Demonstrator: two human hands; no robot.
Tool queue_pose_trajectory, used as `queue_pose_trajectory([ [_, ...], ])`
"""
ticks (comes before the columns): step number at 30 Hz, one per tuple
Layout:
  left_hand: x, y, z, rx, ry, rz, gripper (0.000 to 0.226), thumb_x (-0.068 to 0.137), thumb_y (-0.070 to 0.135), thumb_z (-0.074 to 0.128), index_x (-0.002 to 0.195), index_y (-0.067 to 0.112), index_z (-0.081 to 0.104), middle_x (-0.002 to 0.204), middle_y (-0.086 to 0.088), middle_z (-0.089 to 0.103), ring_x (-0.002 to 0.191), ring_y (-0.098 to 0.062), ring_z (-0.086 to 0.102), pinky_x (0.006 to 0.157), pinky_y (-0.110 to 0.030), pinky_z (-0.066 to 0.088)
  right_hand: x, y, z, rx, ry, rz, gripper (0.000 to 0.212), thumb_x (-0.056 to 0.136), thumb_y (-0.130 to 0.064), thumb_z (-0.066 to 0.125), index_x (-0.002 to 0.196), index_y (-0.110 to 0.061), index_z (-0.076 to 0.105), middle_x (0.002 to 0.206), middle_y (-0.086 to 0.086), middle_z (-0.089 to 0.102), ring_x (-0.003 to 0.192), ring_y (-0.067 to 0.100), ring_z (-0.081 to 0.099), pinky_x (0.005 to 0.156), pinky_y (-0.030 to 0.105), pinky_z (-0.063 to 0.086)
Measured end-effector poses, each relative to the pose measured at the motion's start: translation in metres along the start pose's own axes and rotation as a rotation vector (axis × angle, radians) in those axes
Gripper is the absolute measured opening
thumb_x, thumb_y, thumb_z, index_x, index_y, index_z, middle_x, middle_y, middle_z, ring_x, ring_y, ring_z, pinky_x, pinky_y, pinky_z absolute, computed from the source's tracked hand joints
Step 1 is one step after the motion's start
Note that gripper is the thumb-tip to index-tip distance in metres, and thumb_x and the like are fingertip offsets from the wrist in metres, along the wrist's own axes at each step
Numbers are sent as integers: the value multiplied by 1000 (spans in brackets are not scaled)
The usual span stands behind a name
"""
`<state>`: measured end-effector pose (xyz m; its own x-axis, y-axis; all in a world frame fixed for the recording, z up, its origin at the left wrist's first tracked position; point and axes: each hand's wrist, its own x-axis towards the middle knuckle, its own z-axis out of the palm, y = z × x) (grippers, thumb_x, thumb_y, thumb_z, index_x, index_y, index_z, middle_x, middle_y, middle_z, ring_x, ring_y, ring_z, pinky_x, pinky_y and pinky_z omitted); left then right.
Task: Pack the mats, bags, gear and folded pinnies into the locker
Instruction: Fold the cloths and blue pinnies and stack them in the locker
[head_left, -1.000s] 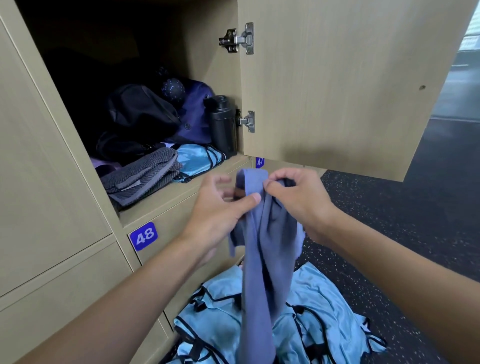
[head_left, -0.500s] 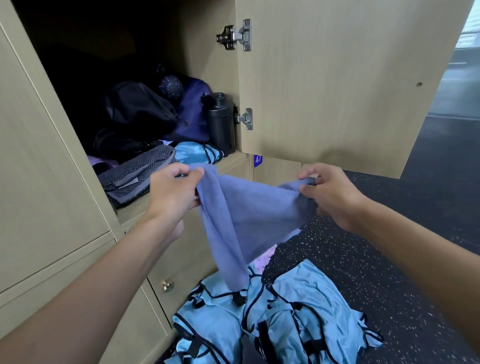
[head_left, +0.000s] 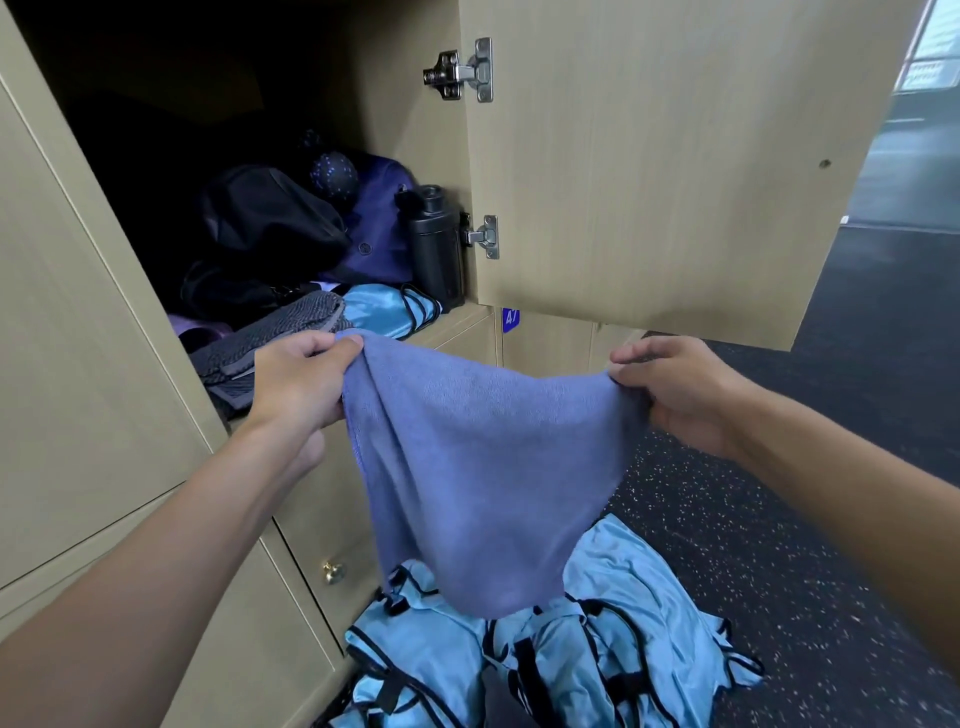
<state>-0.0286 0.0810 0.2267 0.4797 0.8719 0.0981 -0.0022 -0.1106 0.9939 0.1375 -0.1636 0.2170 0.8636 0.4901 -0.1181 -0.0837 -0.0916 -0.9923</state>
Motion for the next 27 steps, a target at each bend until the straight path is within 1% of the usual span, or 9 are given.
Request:
queue_pose_trajectory([
  [2,1,-1,0,-4,5,-3,22,95,16,65,73,16,62,74,-4,58,62,-15,52,57,-27,52,-3,-4,-2,83,-129,52,20,89,10,60,102,-5,61,81,9,64,73,16,59,66,25,44],
  [5,3,-2,-2,-20,18,-10,20,95,17,65,75,16,62,77,-5,58,65,-17,53,60,-29,51,-5,-4,-2,-65,-192,5,32,87,16,57,113,-2,62,94,14,67,86,19,63,74,23,49],
  [8,7,-1,-7,-20,23,-7,21,94,19,66,74,16,65,78,-8,61,67,-20,54,64,-31,50,0,2,-3,-247,-62,-130,34,84,15,62,114,-1,64,101,13,68,90,20,61,76,24,47],
  [11,12,-2,-13,22,43,14,15,93,21,69,78,16,67,87,-11,64,74,-23,56,71,-37,53,4,4,-10,-286,43,-171,26,84,9,66,102,-9,67,84,7,63,75,18,54,67,27,43],
  [14,14,-3,-18,30,29,59,7,92,24,70,89,24,64,100,-8,65,81,-23,59,73,-37,53,7,3,-17,-263,124,-201,18,86,1,70,90,-16,68,82,7,60,71,19,50,68,31,43],
  [18,7,0,-18,23,-118,113,14,97,17,62,95,28,69,104,-2,73,93,-17,68,77,-28,55,9,0,-23,-230,220,-237,24,85,-5,72,109,-7,70,80,4,58,66,13,49,62,22,40],
  [22,1,5,-16,19,-201,151,15,94,9,66,101,21,70,99,-2,77,95,-15,70,87,-30,55,10,-4,-26,-301,163,-249,54,83,0,73,134,-6,57,114,13,61,99,20,59,83,24,42],
  [24,0,6,-17,47,-210,174,17,92,8,67,104,21,70,97,0,78,95,-14,72,88,-31,55,9,-6,-26,-385,176,-292,46,85,2,68,131,-3,59,113,18,62,98,24,59,83,25,41],
  [27,-2,6,-19,99,-188,228,18,91,9,69,104,21,70,90,5,78,88,-10,73,87,-29,55,8,-6,-30,-488,213,-374,12,90,-3,65,101,-7,69,88,22,65,76,29,54,69,27,41],
])
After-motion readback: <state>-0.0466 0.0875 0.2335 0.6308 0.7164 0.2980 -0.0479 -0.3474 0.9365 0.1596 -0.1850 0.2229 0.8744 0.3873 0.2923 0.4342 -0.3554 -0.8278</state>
